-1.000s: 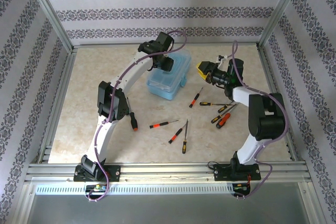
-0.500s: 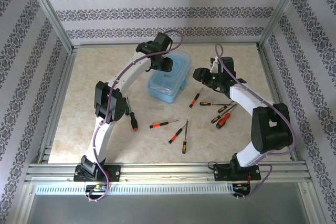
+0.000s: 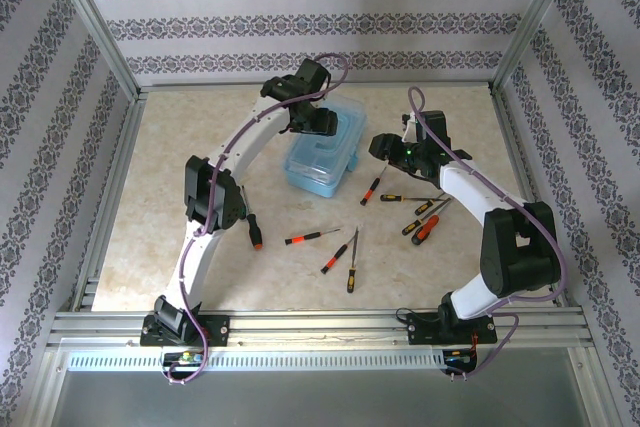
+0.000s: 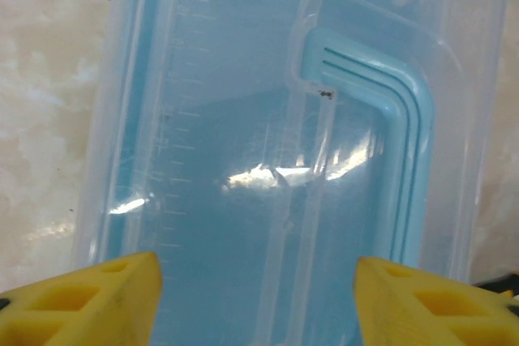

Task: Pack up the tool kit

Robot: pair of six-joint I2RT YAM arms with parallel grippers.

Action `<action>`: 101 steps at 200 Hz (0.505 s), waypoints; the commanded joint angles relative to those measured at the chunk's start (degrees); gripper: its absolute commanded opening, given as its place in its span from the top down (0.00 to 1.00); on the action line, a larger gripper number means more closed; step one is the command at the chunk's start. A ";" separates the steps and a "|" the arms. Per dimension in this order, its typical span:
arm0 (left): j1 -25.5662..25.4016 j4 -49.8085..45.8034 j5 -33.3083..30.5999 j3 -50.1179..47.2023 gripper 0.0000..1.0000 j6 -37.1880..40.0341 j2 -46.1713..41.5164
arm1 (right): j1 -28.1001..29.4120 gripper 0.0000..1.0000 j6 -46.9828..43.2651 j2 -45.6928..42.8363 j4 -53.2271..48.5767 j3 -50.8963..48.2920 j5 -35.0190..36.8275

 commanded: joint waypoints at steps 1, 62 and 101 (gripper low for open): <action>-0.60 -9.13 -2.02 2.92 0.31 0.71 2.84 | -0.01 0.41 -1.02 -0.53 -1.60 1.46 -1.45; -0.43 -10.98 -6.28 4.72 0.21 3.62 3.50 | 0.32 0.41 -0.40 -0.35 -1.64 1.32 -2.99; -0.17 -9.93 -5.58 5.11 0.20 4.56 2.07 | 0.59 0.41 -0.61 0.52 -2.42 2.61 -3.83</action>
